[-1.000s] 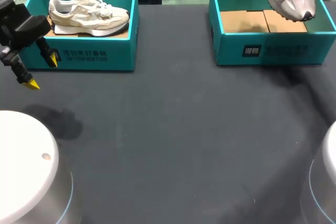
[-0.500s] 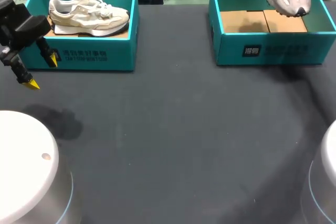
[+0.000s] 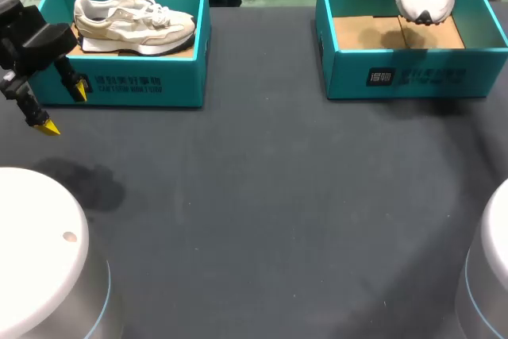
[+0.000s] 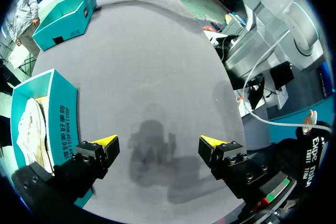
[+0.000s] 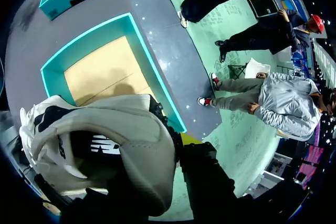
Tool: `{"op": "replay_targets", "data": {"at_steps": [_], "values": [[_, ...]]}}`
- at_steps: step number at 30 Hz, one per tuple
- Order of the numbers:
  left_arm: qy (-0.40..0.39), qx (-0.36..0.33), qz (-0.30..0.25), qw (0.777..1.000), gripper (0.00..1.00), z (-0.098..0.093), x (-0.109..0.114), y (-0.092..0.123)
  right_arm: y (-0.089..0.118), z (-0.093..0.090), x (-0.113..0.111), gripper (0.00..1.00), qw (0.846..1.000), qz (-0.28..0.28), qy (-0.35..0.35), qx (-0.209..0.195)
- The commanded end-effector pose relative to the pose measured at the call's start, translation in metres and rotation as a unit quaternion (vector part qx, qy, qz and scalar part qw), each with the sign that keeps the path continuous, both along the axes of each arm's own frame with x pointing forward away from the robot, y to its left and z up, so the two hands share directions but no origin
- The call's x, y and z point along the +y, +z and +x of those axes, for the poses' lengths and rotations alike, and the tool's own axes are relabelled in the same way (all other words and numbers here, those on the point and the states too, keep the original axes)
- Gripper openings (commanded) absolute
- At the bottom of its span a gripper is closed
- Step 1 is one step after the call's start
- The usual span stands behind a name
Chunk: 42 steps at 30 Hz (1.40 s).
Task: Take the shoe out of the shoebox, open the shoe tongue, remove and reinsert the insole, then place the shoe into the shoebox
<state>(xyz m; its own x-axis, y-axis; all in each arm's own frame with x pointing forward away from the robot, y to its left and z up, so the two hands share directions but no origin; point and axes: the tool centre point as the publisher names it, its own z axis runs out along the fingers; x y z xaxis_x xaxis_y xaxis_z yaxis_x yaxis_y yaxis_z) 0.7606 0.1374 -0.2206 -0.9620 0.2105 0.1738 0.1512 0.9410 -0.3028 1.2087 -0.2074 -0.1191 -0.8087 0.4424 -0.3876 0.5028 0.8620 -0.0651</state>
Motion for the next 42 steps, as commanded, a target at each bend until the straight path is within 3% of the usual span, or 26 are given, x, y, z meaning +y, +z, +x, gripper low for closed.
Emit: {"op": "replay_targets", "data": {"at_steps": [1, 3, 15, 18, 26, 32, 42], "values": [[0.000, -0.001, 0.001, 1.000, 1.00, -0.001, 0.000, 0.000, -0.002, -0.027, -0.014, 0.00, 0.971, 0.046, -0.229, -0.041], [0.000, -0.001, 0.001, 1.000, 1.00, -0.001, 0.000, 0.000, -0.004, -0.036, -0.018, 0.00, 0.961, 0.049, -0.270, -0.043], [0.000, -0.001, 0.001, 1.000, 1.00, -0.001, 0.000, 0.000, -0.004, -0.036, -0.018, 0.00, 0.961, 0.049, -0.270, -0.043], [0.000, -0.001, 0.001, 1.000, 1.00, -0.001, 0.000, 0.000, -0.009, -0.039, -0.025, 0.00, 0.937, 0.068, -0.337, -0.060], [0.000, -0.001, 0.001, 1.000, 1.00, -0.001, 0.000, 0.000, -0.027, -0.071, -0.046, 0.00, 0.876, 0.091, -0.462, -0.105], [0.000, -0.001, 0.001, 1.000, 1.00, -0.001, 0.000, 0.000, -0.036, -0.092, -0.044, 0.00, 0.835, 0.084, -0.526, -0.139], [0.000, -0.001, 0.001, 1.000, 1.00, -0.001, 0.000, 0.000, -0.036, -0.092, -0.044, 0.00, 0.835, 0.084, -0.526, -0.139]]}}
